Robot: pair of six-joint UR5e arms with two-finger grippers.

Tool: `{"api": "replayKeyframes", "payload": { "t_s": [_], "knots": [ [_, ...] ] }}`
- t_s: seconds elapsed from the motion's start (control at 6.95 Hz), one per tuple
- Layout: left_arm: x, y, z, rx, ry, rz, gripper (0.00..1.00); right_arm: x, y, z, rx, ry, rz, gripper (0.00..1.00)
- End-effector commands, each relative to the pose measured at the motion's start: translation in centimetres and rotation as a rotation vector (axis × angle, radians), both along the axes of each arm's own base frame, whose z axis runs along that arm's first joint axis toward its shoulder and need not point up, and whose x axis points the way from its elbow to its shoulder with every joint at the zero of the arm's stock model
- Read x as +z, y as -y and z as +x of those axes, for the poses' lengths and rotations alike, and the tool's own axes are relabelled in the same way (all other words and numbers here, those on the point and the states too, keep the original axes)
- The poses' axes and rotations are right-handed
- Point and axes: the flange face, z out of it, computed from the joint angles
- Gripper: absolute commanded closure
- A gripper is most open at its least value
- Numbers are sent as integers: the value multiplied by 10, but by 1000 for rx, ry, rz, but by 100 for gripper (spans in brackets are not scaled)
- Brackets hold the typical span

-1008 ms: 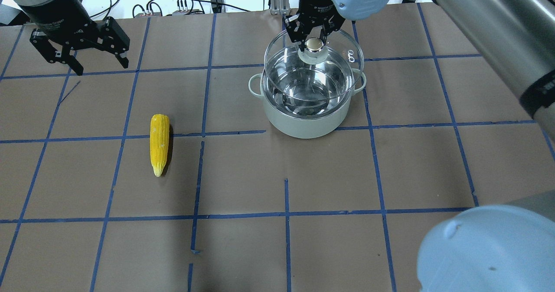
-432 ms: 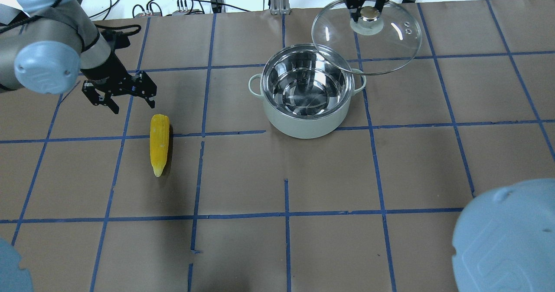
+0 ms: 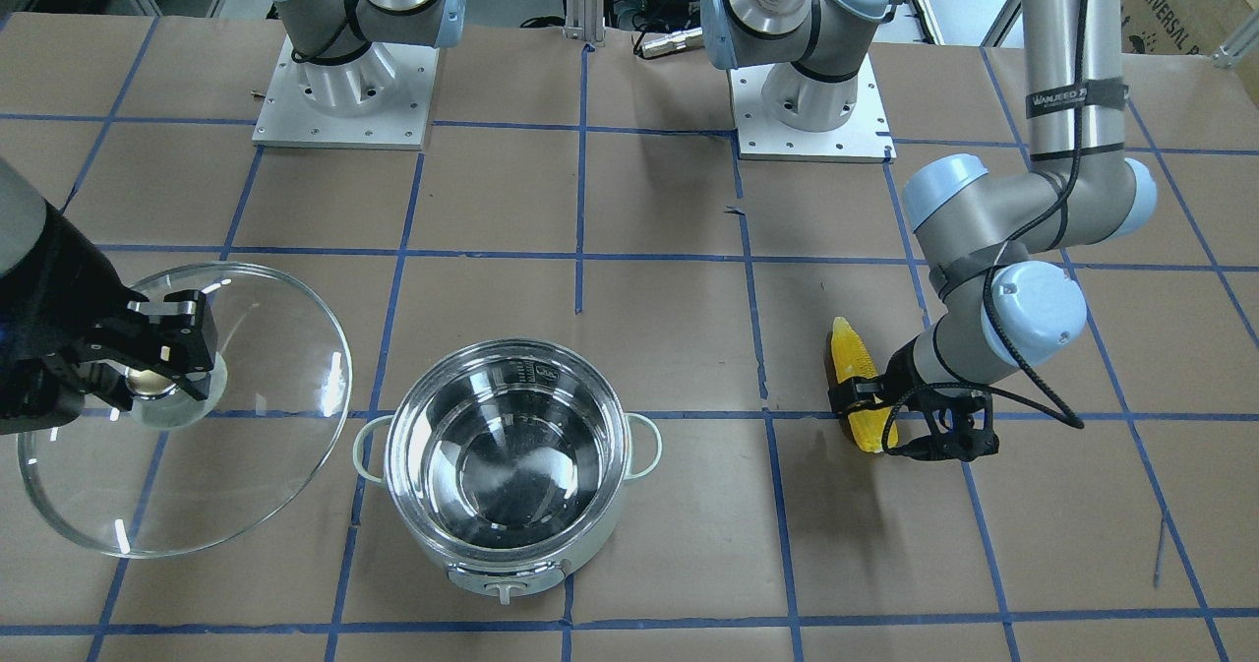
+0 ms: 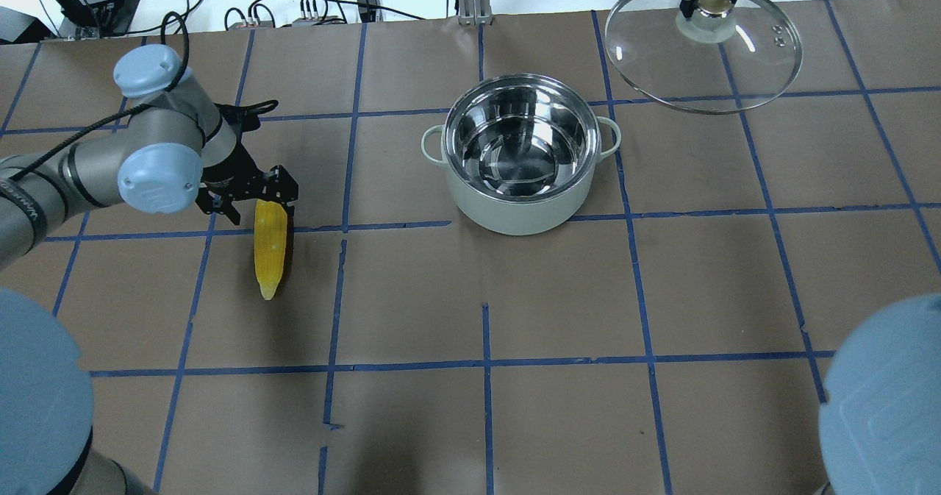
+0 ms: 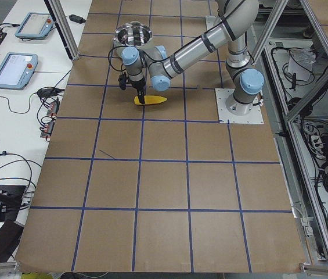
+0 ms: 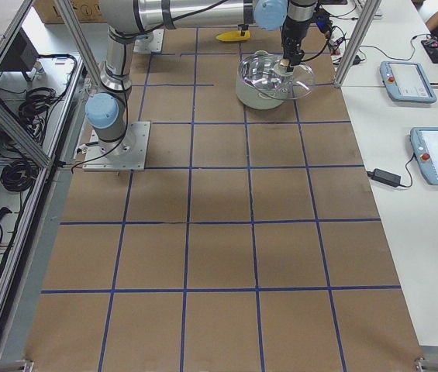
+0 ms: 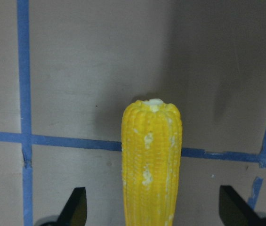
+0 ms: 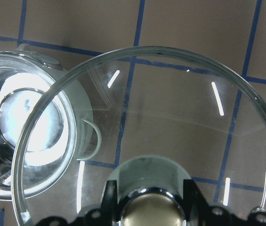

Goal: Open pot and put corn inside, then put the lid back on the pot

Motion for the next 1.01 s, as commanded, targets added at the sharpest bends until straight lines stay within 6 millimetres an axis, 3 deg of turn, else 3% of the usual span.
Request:
{"api": "replayKeyframes", "payload": {
  "t_s": [0.0,0.29,0.58,0.86],
  "knots": [
    [-22,1,-5,-20,5,-14,1,-7,-1,-22,-33,-2,27,85],
    [-16,2,-4,-20,10,-23,26,-10,1,-31,-49,0,31,86],
    [-12,3,-4,-22,12,-27,71,-11,0,-31,-49,-1,33,87],
    [15,4,-4,-20,15,-40,81,-11,0,-30,-47,-1,33,87]
  ]
}}
